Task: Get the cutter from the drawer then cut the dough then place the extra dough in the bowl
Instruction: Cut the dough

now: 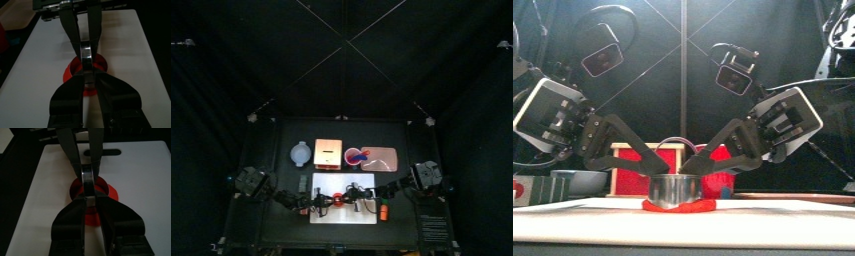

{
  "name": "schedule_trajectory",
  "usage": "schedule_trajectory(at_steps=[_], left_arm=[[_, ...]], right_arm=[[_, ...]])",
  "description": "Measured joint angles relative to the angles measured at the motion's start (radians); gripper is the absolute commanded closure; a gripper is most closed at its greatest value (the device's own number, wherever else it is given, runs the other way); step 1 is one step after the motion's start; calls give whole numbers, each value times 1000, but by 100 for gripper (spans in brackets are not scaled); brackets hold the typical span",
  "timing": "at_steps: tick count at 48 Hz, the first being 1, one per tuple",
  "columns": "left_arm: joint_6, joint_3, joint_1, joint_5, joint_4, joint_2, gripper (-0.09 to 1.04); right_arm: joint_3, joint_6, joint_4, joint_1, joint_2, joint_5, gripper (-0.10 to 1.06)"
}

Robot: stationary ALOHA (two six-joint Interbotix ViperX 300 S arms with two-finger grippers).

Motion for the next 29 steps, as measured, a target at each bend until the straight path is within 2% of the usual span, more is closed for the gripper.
schedule_trajectory(at_steps=[22,29], left_arm=[[2,-6,2,18,-8,-20,36],[8,-6,11,38,-6,-58,35]], right_arm=[[0,-2,2,2,-14,2,43],[-6,0,5,5,-40,46,42]])
